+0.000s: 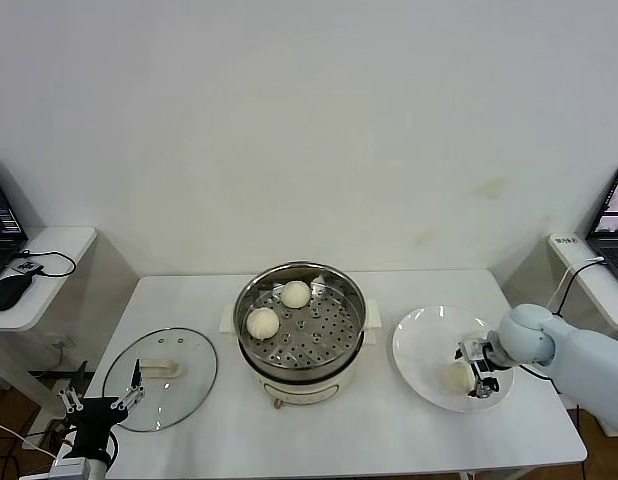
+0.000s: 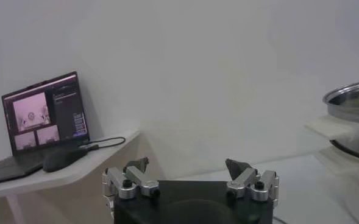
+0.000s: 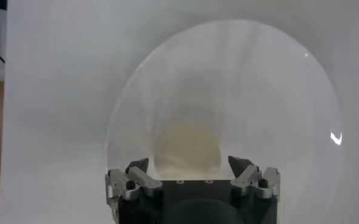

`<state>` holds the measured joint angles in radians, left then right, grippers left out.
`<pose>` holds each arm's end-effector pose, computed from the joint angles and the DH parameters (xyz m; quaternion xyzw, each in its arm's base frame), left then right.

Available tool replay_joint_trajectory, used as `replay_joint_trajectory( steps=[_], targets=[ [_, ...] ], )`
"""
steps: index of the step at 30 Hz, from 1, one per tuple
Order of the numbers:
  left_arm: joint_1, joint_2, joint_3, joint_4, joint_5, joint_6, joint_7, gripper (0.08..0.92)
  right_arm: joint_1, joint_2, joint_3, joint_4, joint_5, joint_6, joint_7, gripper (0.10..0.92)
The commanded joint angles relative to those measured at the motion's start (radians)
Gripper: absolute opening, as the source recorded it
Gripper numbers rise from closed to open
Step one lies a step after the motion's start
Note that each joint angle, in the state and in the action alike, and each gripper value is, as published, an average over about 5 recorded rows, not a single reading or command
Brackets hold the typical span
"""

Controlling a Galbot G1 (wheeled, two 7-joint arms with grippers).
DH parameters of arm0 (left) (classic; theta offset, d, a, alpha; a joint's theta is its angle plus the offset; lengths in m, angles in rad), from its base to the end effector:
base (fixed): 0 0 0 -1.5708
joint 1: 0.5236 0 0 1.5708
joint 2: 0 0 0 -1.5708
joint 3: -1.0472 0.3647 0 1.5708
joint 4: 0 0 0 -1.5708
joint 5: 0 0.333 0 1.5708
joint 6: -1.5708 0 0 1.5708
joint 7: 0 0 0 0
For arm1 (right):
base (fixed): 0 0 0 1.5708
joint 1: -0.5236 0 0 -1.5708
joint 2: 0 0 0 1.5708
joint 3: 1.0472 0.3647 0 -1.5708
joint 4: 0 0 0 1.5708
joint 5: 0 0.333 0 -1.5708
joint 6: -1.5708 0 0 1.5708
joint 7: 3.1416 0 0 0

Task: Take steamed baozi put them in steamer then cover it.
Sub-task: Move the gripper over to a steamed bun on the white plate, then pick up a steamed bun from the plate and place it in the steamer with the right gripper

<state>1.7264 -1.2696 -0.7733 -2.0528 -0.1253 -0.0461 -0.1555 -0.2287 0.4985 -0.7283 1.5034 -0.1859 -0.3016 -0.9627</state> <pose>0.1099 0.1320 -0.3191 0.0999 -0.9849 -0.1347 0.0434 0.4086 -0.1892 -0.2398 0.4771 -0.5320 0.5661 0.4110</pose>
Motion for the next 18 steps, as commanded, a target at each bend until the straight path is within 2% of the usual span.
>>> replay_joint_trajectory(
  steps=[1, 4, 11, 18],
  targets=[
    [0.000, 0.000, -0.001, 0.002, 0.000, -0.001, -0.001, 0.823, -0.015, 0.013, 0.015, -0.016, 0.001, -0.006, -0.006, 0.686],
    [0.001, 0.000, 0.000, 0.001, 0.000, -0.002, -0.001, 0.823, -0.012, 0.007, 0.018, -0.014, 0.005, -0.004, -0.013, 0.646],
    [-0.003, 0.001, 0.005, -0.003, 0.000, -0.002, -0.002, 0.823, 0.044, -0.025, 0.040, 0.040, 0.049, -0.009, -0.038, 0.613],
    [-0.011, 0.009, 0.009, -0.011, -0.002, 0.001, -0.001, 0.823, 0.325, -0.080, -0.067, 0.101, 0.171, -0.012, -0.077, 0.611]
  ],
)
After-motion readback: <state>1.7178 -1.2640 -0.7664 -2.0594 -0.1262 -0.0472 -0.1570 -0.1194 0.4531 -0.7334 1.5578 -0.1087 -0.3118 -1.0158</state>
